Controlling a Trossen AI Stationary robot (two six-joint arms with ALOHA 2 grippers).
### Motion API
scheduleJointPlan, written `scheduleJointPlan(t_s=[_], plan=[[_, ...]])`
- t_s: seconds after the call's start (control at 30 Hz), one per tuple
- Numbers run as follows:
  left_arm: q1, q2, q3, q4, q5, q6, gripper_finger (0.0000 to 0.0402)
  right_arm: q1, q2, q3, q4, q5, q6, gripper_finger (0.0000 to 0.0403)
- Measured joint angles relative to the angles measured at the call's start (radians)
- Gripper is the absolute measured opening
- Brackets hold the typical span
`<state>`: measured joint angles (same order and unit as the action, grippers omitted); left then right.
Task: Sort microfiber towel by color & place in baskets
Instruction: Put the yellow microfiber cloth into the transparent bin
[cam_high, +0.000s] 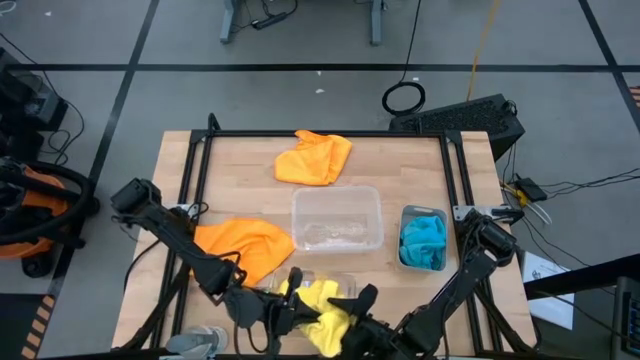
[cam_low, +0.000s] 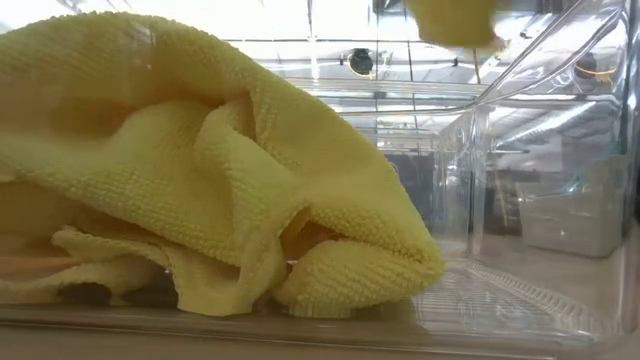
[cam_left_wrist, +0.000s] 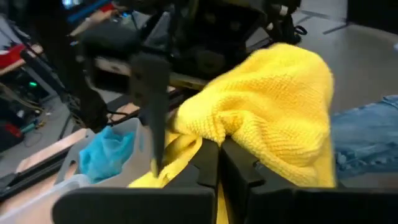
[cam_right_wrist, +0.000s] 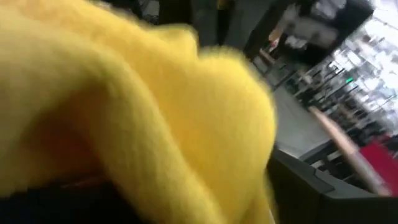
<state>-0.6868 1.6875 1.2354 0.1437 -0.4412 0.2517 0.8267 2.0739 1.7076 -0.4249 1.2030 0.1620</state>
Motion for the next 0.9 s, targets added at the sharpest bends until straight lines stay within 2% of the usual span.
scheduleJointPlan(t_s=[0.23,0.5,0.63,0.9], plan=[[-0.022,-0.029,0.0,-0.008,-0.086,0.025,0.0004,0.01,0.0,0.0,-0.117,-0.031,0.172,0.0203],[-0.024,-0.033,0.0,-0.149,-0.243,-0.007,0.0003,0.004,0.0,0.0,-0.156,-0.03,0.201,0.02],[0.003,-0.033,0.0,-0.255,-0.292,-0.067,0.0002,-0.025,0.0,0.0,-0.165,-0.042,0.2,0.0165],[0.056,-0.033,0.0,-0.46,-0.288,-0.208,0.0002,-0.051,0.0,0.0,-0.234,-0.185,0.222,0.0062]])
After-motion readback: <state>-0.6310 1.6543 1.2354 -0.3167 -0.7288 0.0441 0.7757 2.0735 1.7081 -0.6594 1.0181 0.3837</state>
